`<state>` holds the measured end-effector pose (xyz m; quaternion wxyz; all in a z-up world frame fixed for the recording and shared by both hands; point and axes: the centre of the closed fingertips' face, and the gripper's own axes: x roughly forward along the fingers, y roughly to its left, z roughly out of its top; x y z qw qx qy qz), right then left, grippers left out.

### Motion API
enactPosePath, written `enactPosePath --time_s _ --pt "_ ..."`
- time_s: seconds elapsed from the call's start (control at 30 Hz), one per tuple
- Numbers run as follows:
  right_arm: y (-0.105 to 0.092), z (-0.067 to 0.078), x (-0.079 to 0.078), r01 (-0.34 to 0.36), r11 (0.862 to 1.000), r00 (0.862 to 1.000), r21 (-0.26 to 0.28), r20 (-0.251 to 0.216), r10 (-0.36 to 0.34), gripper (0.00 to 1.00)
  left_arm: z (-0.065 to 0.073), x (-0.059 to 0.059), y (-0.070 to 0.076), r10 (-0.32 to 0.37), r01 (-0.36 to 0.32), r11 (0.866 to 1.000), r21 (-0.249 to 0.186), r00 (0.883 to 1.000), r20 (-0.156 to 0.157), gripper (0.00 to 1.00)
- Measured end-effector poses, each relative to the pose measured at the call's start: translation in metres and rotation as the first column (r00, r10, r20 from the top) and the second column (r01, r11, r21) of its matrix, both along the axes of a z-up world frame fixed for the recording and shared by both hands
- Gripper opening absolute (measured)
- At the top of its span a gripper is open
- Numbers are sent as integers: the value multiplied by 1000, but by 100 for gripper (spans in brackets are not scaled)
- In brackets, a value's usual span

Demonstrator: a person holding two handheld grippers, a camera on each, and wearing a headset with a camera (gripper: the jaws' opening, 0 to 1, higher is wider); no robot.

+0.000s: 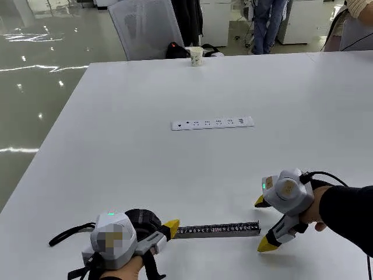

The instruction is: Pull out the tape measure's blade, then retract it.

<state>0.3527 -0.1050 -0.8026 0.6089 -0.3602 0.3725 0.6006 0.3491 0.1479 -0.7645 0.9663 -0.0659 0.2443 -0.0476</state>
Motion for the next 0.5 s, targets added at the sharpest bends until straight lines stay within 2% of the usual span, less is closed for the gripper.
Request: enactPosePath --time_s 0.17,0.23,0.5 --pt "-2 -3 -2 -24 999 1000 -21 4 24 49 -2 -2 -2 -23 23 999 26 1000 -4 99" --pt "-3 -3 0 -25 999 1000 -31 15 26 46 -3 -2 -2 -24 24 999 26 1000 -5 99" --pt "-4 -6 -3 -45 998 999 -37 8 46 33 -2 -4 0 -5 5 1000 13 1000 -5 99"
